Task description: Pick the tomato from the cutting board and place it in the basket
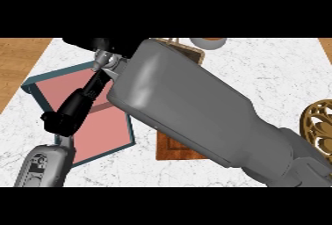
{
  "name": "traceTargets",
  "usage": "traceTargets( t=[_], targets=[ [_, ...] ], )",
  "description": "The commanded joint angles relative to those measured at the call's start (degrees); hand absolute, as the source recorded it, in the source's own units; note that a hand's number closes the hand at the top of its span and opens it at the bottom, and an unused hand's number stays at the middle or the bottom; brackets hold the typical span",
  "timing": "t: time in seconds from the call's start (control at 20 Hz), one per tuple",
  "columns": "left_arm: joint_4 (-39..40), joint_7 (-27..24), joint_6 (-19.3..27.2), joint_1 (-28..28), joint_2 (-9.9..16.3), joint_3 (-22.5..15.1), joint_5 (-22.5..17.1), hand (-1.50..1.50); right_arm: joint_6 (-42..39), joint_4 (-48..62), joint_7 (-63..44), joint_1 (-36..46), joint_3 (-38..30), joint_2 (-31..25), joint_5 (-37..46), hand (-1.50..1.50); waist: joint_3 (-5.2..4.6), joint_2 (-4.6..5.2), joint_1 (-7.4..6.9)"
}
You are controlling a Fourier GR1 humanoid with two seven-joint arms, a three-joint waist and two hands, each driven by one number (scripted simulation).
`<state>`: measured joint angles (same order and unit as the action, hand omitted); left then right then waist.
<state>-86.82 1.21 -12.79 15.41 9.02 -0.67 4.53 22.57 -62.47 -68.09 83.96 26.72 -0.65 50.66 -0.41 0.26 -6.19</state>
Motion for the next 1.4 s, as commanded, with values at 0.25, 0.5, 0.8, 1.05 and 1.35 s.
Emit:
traceTargets(
  t=[0.25, 0.5, 0.8, 1.05, 1.35],
  targets=[
    [-0.4, 0.4, -1.5, 0.2, 2.2, 2.2, -1.5, 0.0, 9.4, 17.3, -7.8, 8.8, -8.5, 0.6, 3.0, 1.5, 0.13, 0.6, 1.19],
    [-2.0, -0.9, -0.5, -3.3, 1.2, 1.6, -0.8, 0.0, 13.4, 24.0, -2.9, 7.8, -11.6, 0.6, 1.1, 1.5, 0.21, 0.53, 1.88],
    [0.1, -2.3, -0.2, -2.2, 1.7, 2.8, -0.6, 0.0, 17.1, 28.8, 0.9, 5.8, -9.4, 0.6, -2.7, 1.5, 0.23, 0.52, 2.79],
    [-1.6, 0.4, -1.8, -1.7, 3.0, 4.0, -2.2, 0.0, 20.6, 31.1, 3.8, 5.4, -7.5, 0.6, -2.2, 1.5, 0.29, 0.23, 3.52],
    [-2.8, 0.6, -0.6, -2.5, 2.1, 3.7, -1.6, 0.0, 29.2, 36.7, 4.1, 4.2, -7.4, 0.6, 3.8, 1.5, 0.32, 0.21, 4.15]
  ],
)
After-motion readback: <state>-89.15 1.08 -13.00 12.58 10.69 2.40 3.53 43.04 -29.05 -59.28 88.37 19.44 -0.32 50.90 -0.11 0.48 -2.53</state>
